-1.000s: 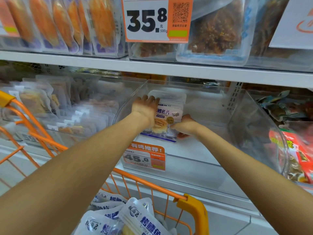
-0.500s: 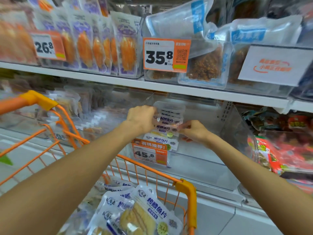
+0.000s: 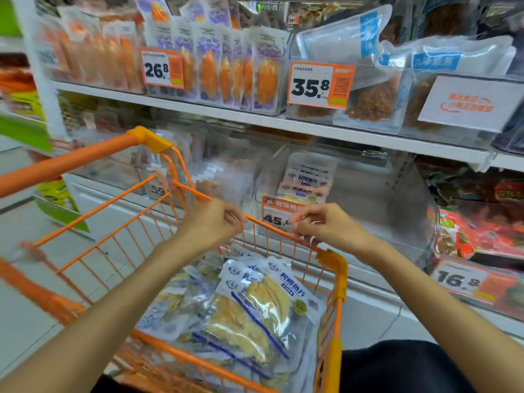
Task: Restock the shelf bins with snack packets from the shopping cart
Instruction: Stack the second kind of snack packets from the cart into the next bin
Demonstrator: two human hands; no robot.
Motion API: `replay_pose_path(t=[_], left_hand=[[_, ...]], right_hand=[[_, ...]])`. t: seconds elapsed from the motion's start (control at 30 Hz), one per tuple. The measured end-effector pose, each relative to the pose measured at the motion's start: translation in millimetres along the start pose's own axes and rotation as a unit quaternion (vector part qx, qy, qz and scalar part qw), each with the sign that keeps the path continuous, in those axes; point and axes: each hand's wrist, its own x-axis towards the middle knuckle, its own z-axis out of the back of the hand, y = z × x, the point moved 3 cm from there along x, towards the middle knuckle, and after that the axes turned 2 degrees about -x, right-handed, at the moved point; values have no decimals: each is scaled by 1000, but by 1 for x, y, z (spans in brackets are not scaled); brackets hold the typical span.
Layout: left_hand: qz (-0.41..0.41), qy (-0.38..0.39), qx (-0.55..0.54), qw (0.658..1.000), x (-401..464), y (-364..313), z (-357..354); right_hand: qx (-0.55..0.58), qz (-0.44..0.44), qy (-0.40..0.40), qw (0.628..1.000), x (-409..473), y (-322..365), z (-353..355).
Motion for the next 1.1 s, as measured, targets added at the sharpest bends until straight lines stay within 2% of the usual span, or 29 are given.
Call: replay_pose_path(t=[0.07, 0.13, 0.17, 0.23, 0.33, 0.43, 0.5, 0.6, 0.7, 0.8, 0.83, 0.9, 0.97, 1.0, 1.07, 1.1], left_hand=[[38, 74, 8, 996, -16, 24, -14], [73, 164, 38, 983, -32, 43, -29], [82, 215, 73, 971, -38, 50, -35], [99, 279, 118, 948, -43, 59, -40], [145, 251, 109, 951, -43, 60, -40], [159, 254, 74, 951, -41, 61, -38], [129, 280, 38, 951, -40, 62, -32], [118, 264, -23, 957, -38, 66, -17], [131, 210, -38, 968, -34, 70, -6], [141, 160, -93, 973, -29, 75, -5], [127, 140, -86, 978, -26, 78, -6], [96, 82, 4, 992, -24, 81, -8], [73, -9, 134, 988, -26, 75, -5], [58, -51, 160, 984, -26, 73, -2], [50, -77, 141, 986, -23, 72, 2], [62, -60, 123, 989, -22, 75, 2]], right_hand=[[-82, -49, 132, 987, 0, -3, -28], [-243, -122, 240, 932, -3, -8, -55], [-336, -145, 263, 893, -5, -10, -65], [-462, -150, 242, 840, -7, -8, -81], [-517, -145, 202, 819, -11, -6, -93], [-523, -139, 156, 826, -12, -4, -92], [-488, -115, 134, 855, -10, -4, -85], [-389, -80, 194, 897, -7, -3, -68], [-331, -54, 270, 903, -6, -5, -57], [-311, -57, 268, 910, -2, -15, -55], [-321, -51, 258, 910, 0, -18, -55], [-336, -26, 229, 913, 3, -18, -54], [-304, -15, 190, 933, 6, -14, -53], [-282, -12, 169, 944, 7, -13, -54], [-280, 20, 142, 949, 8, -11, -61], [-286, 42, 139, 947, 10, -11, -68]])
